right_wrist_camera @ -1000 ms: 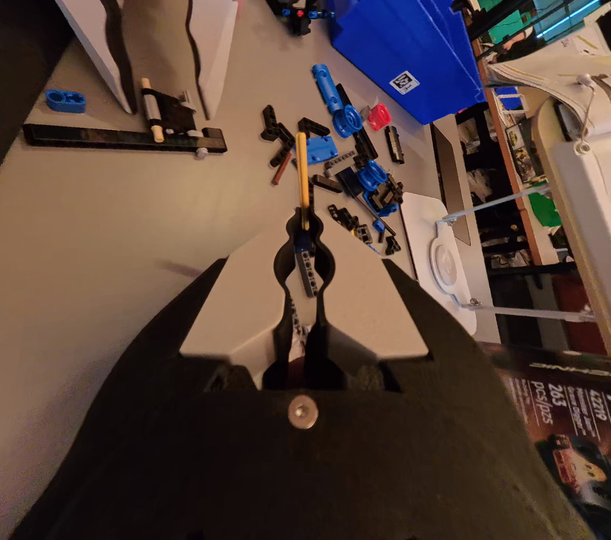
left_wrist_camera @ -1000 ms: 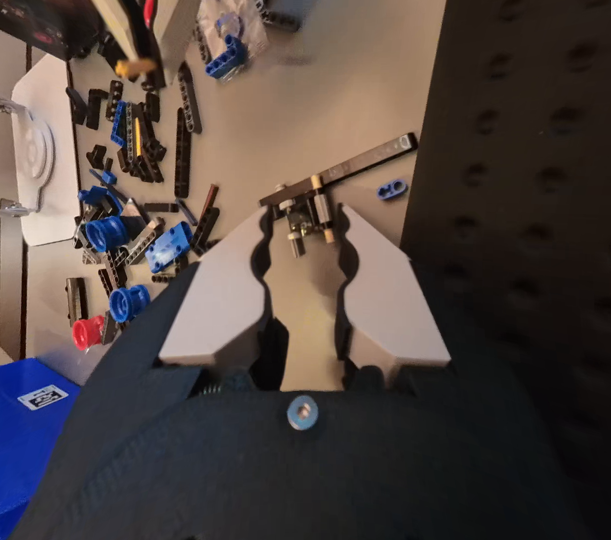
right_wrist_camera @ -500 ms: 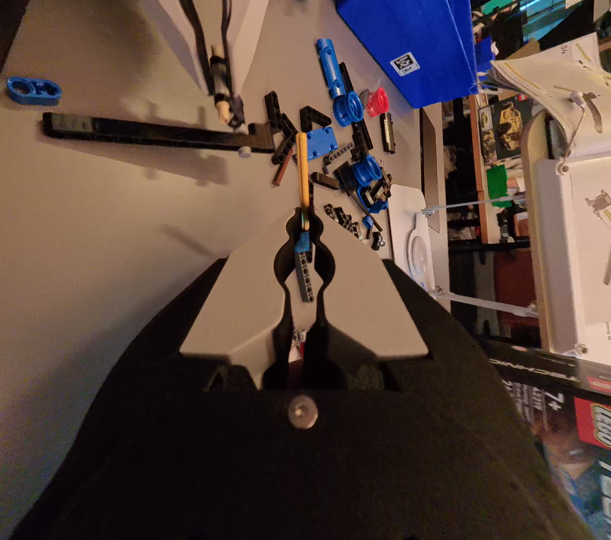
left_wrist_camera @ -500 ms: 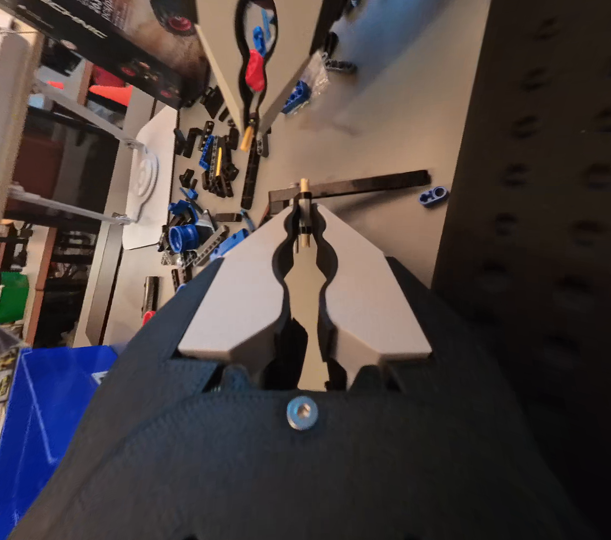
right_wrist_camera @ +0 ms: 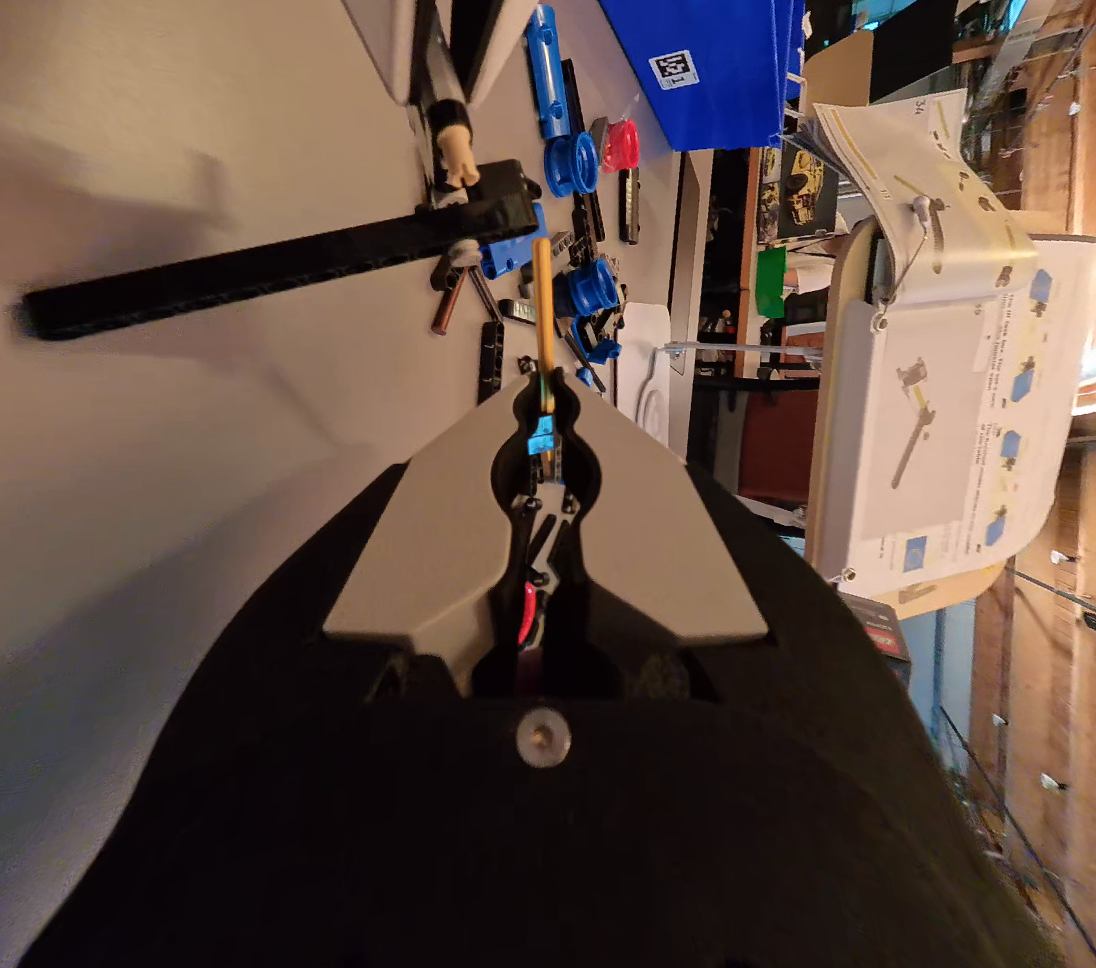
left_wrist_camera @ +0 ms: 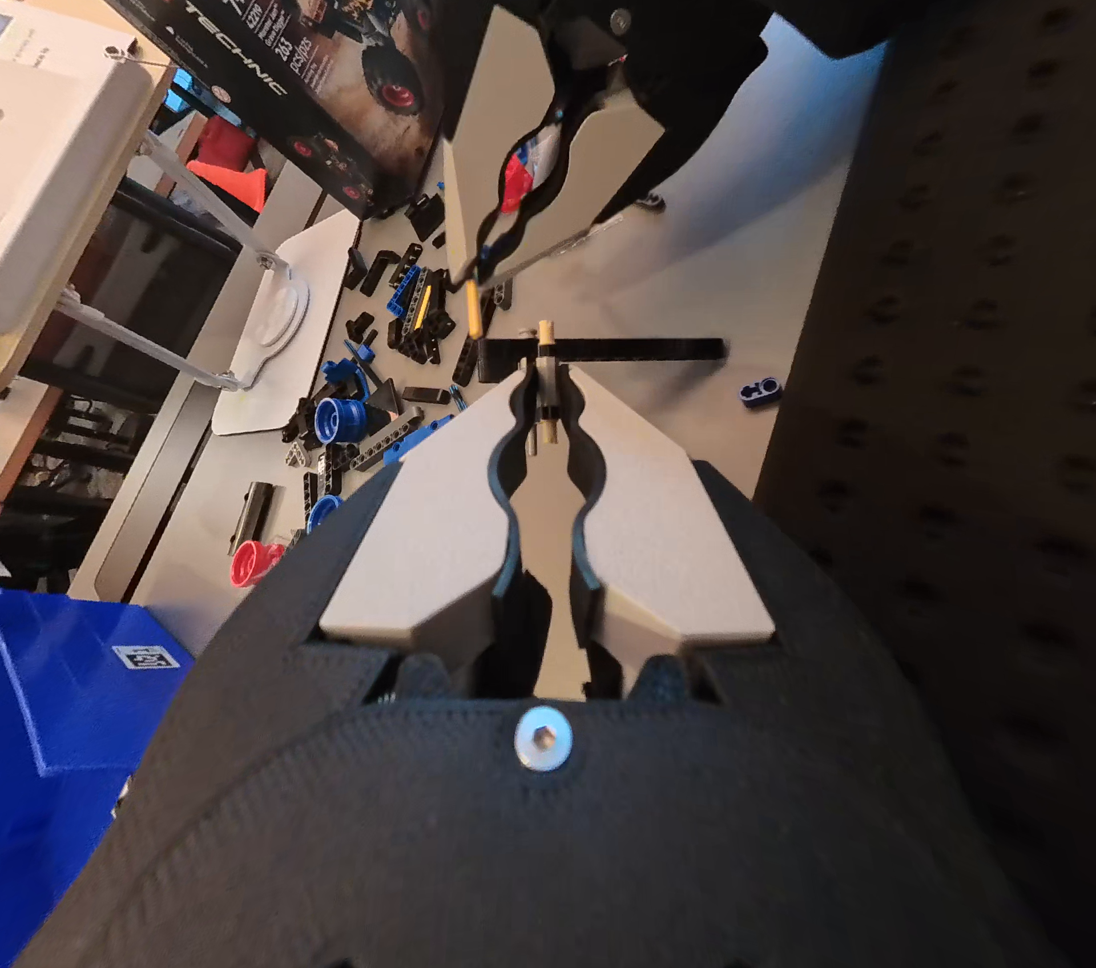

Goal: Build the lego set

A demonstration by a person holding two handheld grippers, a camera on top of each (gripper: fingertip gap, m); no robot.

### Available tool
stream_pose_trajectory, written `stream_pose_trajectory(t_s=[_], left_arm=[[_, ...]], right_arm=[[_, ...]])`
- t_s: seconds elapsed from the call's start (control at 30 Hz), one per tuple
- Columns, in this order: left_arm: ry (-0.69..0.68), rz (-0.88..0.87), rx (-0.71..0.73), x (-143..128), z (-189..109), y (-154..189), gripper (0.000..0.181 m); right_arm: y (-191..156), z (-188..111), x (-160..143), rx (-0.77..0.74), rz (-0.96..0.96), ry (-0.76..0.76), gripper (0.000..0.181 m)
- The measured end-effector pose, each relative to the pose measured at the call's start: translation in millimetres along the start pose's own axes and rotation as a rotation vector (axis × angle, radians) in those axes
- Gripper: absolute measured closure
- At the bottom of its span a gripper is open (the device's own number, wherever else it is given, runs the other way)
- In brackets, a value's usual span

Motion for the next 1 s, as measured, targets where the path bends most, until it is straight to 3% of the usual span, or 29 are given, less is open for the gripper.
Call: stream_pose_trajectory(t_s=[0.2, 1.0], left_arm=[[-0.016, -0.003, -0.018, -2, 5, 0, 0.176], [-0.056, -0.025, -0.051, 3, 19, -4, 0.176]], right_arm=[[0, 1, 3, -0.02, -0.09, -0.03, 0.179], [-6, 5, -11, -0.004, -0.145, -0.113, 0.178]])
Point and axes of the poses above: each gripper's, where its closed fingertips meet, z out along the fingers, x out of its top, y = z × x across the jaws, the point moved 5 cm from there along -z, back along the fingers, and after that the axes turned 4 degrees about -x, right-handed, at the moved point
